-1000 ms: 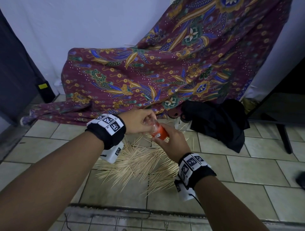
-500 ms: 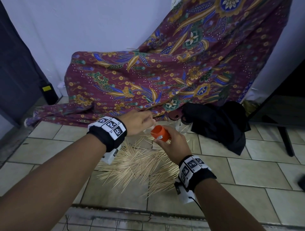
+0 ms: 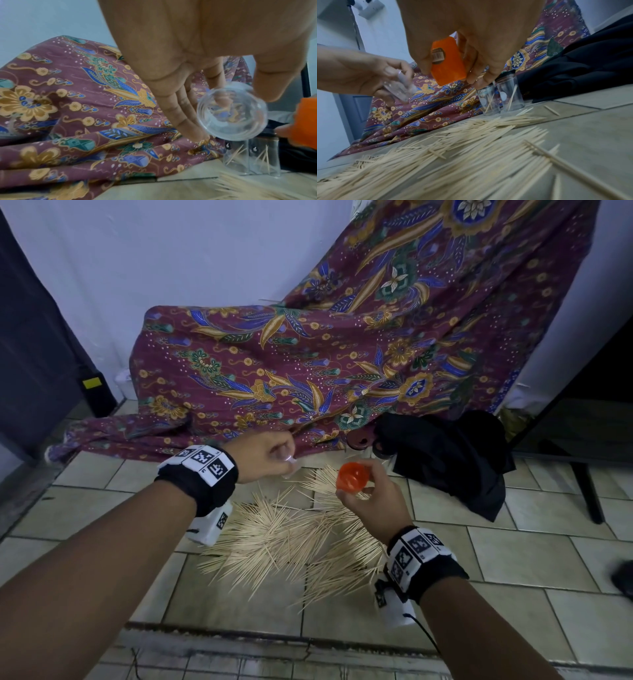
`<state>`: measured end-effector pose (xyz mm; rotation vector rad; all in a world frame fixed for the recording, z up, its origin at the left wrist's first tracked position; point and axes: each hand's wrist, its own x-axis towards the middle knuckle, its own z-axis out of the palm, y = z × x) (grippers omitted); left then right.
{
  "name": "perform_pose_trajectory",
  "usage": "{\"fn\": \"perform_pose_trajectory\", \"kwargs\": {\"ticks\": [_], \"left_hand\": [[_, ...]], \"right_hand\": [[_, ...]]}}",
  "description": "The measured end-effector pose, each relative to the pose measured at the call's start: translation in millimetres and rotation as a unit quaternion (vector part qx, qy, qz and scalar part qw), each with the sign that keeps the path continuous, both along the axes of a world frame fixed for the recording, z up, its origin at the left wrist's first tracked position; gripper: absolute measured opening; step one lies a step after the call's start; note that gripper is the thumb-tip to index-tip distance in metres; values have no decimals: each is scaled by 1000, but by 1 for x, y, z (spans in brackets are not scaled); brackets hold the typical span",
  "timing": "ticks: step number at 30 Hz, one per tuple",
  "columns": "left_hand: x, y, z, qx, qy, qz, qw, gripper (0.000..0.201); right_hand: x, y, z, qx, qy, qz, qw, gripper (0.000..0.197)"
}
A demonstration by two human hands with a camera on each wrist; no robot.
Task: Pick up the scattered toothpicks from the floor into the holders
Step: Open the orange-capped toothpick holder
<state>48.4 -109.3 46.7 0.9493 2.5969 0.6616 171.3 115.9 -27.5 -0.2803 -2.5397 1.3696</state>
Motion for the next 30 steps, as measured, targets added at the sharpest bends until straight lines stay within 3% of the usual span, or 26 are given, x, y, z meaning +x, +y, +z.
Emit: {"fn": "perform_pose_trajectory", "kwargs": {"ticks": [4,9,15,22,30], "left_hand": [[-6,-4,-15,-50,23,28,998,25],[-16,-12,-33,-129,31,65,989,22],[-15,-15,-40,-177,15,88,980,43],[-15,-14,-43,-214,26,86,973,20],[-22,-14,-49,-218,25,79,973,22]], "right_hand": [[9,13,-2,41,-2,-17,999,48],[19,29,-8,83,-74,-12,994,50],[19,26,-11,146,-124,25,981,55],[13,20,-3,167,-122,29,978,55],[20,26,-3,175,-127,22,976,56]]}}
